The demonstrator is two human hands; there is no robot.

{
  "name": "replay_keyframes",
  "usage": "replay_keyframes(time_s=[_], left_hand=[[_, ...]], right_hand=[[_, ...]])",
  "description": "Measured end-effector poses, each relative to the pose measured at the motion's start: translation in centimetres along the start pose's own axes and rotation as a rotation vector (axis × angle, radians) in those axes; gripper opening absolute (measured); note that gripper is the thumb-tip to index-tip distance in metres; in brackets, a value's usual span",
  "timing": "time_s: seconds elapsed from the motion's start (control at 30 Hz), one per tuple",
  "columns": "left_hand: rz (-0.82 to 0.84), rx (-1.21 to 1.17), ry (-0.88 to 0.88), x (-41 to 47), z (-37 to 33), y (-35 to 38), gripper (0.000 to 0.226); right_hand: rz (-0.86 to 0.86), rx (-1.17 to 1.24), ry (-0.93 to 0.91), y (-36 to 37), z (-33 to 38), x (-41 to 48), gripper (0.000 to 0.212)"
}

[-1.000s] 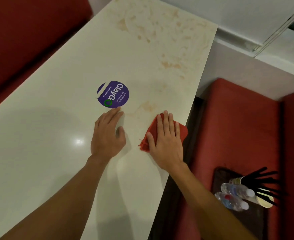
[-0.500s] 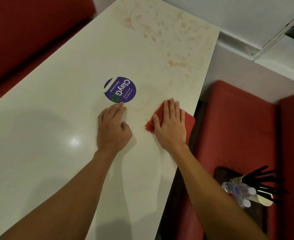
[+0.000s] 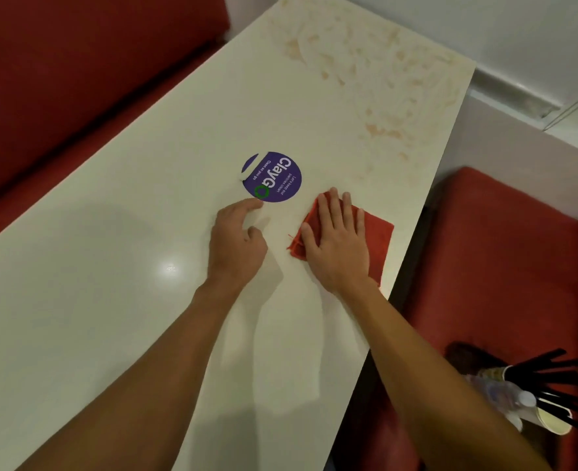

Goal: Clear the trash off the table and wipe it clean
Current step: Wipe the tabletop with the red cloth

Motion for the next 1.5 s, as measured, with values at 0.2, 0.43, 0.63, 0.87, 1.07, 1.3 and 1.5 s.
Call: replay_keyframes(time_s=[0.2,0.43,0.63,0.87,1.07,1.3,1.5], left_hand=[[-0.164,0.013,-0.098,-0.3,1.0,-5.1,0.049],[-0.190,0.007,-0.168,-3.0,3.1,-8.1,0.048],[-0.300,-0.001,-0.186,-4.0,3.5,-9.6,0.047],[-0.304,0.046,-0.154,-3.8,2.6,-8.6,0.043],[-0.177,0.020,-0.082,-0.4,0.0,-1.5,0.044],[-0.020,0.003,0.071,5.5,-3.5,7.0,0.045],[0.019,0.123,0.136,10.7,-4.8,12.2,0.047]], right_hand=[[0.077,0.059,-0.435,0.6,7.2,-4.5,0.069],[0.024,0.052,-0.172,0.4,3.4,-2.5,0.071],[0.046,0.063,-0.327,1.5,12.6,0.7,0.070],[0.101,0.093,-0.626,0.8,9.4,-4.8,0.068],[0.081,0.099,-0.350,-0.6,-0.1,-2.8,0.072],[0.039,0.068,-0.163,-0.7,-7.6,6.7,0.073],[0.023,0.062,-0.132,-0.9,-11.5,16.6,0.071]])
Point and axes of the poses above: each hand's wrist, its own x-axis towards the middle knuckle, its own y-axis out of the palm, z = x × y, the point moved 2 cm from there along x, towards the middle knuckle, and after that the axes turned 4 degrees about -y, right-handed, at the moved point
